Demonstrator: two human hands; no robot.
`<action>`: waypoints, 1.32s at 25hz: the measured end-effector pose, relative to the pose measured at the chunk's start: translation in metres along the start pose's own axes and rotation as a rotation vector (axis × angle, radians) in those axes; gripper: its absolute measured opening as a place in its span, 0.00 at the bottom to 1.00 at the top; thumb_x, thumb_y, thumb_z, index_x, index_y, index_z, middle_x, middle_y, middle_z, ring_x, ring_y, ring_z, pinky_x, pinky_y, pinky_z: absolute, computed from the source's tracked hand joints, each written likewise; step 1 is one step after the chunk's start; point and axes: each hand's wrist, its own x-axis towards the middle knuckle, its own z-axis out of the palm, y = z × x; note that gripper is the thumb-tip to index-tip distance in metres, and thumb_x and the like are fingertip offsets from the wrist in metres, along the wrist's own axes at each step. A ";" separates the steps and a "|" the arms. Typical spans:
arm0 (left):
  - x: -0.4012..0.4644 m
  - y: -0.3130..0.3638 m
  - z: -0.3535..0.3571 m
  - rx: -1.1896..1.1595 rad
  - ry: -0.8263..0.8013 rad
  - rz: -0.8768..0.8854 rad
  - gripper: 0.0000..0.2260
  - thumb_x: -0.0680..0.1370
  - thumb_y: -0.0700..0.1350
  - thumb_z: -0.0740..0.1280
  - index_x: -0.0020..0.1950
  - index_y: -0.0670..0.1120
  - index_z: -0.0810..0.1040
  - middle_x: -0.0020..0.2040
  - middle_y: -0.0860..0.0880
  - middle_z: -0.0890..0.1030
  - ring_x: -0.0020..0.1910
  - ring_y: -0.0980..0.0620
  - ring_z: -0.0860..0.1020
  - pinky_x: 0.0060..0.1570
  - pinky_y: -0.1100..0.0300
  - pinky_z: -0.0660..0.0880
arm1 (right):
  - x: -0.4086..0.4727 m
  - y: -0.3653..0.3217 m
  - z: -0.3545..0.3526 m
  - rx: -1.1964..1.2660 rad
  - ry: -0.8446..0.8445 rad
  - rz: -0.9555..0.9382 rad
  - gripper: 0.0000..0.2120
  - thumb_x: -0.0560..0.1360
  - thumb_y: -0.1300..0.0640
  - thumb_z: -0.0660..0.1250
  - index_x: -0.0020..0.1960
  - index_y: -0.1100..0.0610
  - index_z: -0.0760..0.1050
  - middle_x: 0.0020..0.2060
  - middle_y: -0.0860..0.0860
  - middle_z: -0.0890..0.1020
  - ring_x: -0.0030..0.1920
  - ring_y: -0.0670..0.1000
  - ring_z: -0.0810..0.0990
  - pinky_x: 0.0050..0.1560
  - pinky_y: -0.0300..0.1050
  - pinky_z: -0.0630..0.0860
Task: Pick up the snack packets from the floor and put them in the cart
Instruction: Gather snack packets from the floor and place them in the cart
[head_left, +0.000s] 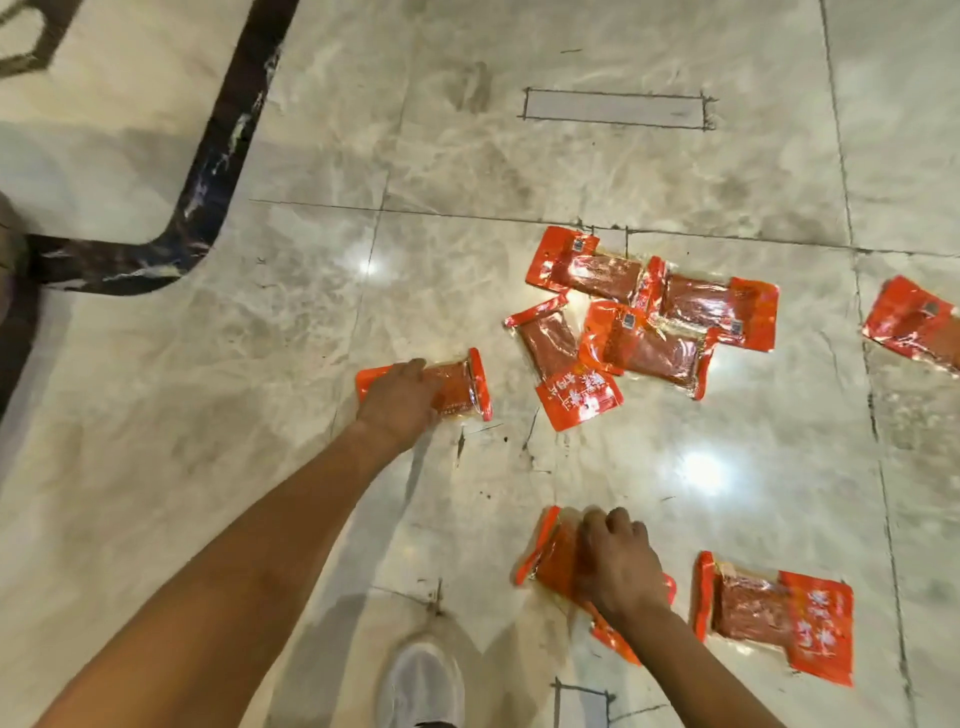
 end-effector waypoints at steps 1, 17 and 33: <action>0.009 -0.006 0.007 -0.030 0.006 0.006 0.21 0.76 0.46 0.70 0.69 0.52 0.76 0.72 0.40 0.71 0.69 0.39 0.72 0.67 0.49 0.72 | 0.006 0.002 0.008 0.026 -0.004 0.019 0.32 0.66 0.49 0.72 0.67 0.51 0.66 0.59 0.53 0.73 0.56 0.57 0.75 0.48 0.51 0.79; 0.002 0.013 0.045 -0.454 -0.057 -0.048 0.15 0.78 0.50 0.70 0.58 0.44 0.71 0.51 0.43 0.80 0.51 0.43 0.79 0.42 0.56 0.66 | 0.033 -0.008 -0.029 0.250 0.039 0.087 0.16 0.75 0.46 0.70 0.53 0.50 0.65 0.52 0.51 0.83 0.47 0.52 0.82 0.47 0.47 0.80; -0.375 0.135 -0.541 -1.088 0.380 -0.252 0.19 0.76 0.58 0.71 0.56 0.45 0.76 0.51 0.46 0.85 0.50 0.44 0.83 0.41 0.59 0.69 | -0.438 -0.048 -0.540 0.996 0.494 0.046 0.23 0.71 0.47 0.77 0.60 0.54 0.74 0.52 0.49 0.82 0.51 0.51 0.81 0.47 0.43 0.76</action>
